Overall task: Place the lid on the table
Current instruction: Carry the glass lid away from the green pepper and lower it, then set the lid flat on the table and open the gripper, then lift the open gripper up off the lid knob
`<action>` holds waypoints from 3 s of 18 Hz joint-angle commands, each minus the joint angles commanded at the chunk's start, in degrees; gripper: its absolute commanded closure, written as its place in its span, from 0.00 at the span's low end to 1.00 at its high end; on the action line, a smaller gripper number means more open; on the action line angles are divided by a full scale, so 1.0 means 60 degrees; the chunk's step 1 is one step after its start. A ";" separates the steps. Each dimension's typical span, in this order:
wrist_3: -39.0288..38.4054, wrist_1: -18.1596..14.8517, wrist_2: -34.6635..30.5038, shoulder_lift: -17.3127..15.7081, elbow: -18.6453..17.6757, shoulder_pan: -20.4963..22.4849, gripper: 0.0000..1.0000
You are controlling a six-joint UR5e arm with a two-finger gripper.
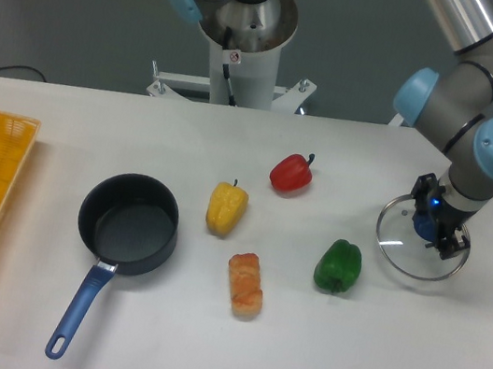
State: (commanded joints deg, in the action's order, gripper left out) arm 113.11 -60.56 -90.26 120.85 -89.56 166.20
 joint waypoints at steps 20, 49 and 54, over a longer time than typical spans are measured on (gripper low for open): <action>-0.0015 0.0396 -0.0015 0.0425 -0.0015 0.0000 0.40; -0.0117 0.0410 0.0015 -0.0116 -0.0103 0.0000 0.00; -0.0102 0.0249 -0.0058 -0.0570 -0.0088 -0.0146 0.00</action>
State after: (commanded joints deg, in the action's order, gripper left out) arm 112.50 -59.06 -90.61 117.43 -90.09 165.32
